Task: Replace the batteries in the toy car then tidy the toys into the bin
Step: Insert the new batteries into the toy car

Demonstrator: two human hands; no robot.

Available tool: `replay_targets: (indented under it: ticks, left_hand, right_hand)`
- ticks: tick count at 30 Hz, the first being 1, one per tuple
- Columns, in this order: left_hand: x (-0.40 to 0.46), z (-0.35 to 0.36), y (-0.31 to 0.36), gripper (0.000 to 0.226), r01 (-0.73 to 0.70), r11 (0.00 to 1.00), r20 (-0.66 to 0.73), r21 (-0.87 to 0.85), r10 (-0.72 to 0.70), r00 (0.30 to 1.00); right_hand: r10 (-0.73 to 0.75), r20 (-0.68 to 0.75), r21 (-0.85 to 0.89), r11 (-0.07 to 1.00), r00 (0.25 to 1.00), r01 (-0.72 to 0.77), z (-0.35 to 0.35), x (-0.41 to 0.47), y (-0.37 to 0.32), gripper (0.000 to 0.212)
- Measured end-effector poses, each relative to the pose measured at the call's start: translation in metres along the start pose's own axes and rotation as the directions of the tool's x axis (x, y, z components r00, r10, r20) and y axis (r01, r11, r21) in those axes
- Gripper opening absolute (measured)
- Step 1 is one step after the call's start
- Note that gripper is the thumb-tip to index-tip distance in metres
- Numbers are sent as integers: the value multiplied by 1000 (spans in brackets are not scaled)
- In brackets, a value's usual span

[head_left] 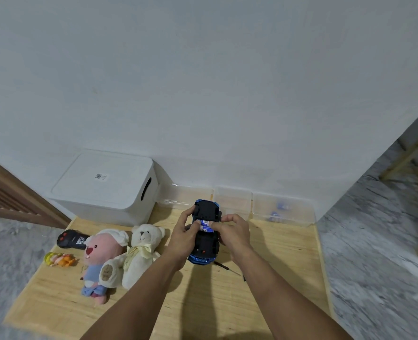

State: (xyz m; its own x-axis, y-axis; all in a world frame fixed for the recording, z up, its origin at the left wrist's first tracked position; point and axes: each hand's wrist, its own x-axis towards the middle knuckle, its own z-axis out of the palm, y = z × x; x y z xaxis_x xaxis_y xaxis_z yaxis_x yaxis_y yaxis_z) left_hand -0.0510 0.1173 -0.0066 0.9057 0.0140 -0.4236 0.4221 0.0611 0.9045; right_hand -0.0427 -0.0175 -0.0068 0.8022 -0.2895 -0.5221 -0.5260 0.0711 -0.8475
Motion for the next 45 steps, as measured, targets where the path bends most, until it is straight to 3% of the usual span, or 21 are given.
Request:
replay_targets:
  ticks: [7,9,10,13,17,22,24,26,29,34,37,40,45]
  left_hand:
    - [-1,3,-3,44,25,1000,-23,-18,-25,999]
    - [0,1,-6,48,56,998,-45,-44,-57,997]
    - [0,-1,-7,47,71,995,-54,-66,-74,996]
    - [-1,-7,-7,37,124,981,-71,-149,-136,988]
    - [1,-12,-7,50,199,955,-44,-221,-214,976]
    - [2,-13,-5,66,213,937,-15,-277,-226,974]
    - [2,-14,-5,71,225,920,8,-321,-234,972]
    - [3,-15,-4,73,236,900,48,-366,-235,971]
    - [3,-16,-3,75,232,895,83,-381,-217,973]
    - [4,-13,-4,77,222,903,84,-367,-206,975]
    - [3,-9,-4,79,191,928,72,-319,-177,982]
    - [3,-8,-4,77,146,957,103,-249,-124,987]
    - [5,-9,-6,78,148,953,122,-265,-119,985]
  right_hand:
    - [16,50,-20,1000,999,-15,-5,12,1,18]
    - [-27,3,-137,990,1000,27,-15,18,2,2]
    - [-79,-25,-243,968,997,70,-22,22,4,6]
    - [-209,-70,-511,847,975,145,-41,30,16,12]
    - [-263,-17,-713,680,965,173,-50,39,32,16]
    - [-347,226,-839,406,910,363,-41,41,41,29]
    - [-343,283,-888,259,895,380,-38,41,41,27]
    - [-334,294,-908,194,896,371,-39,42,41,27]
    - [-349,260,-900,249,900,357,-39,41,40,30]
    - [-331,173,-720,600,927,349,-31,29,17,20]
    - [-336,224,-563,722,915,403,-27,19,2,18]
    - [-348,295,-471,757,890,453,-21,10,-9,18]
    - [-332,377,-547,673,865,497,-9,3,-12,21]
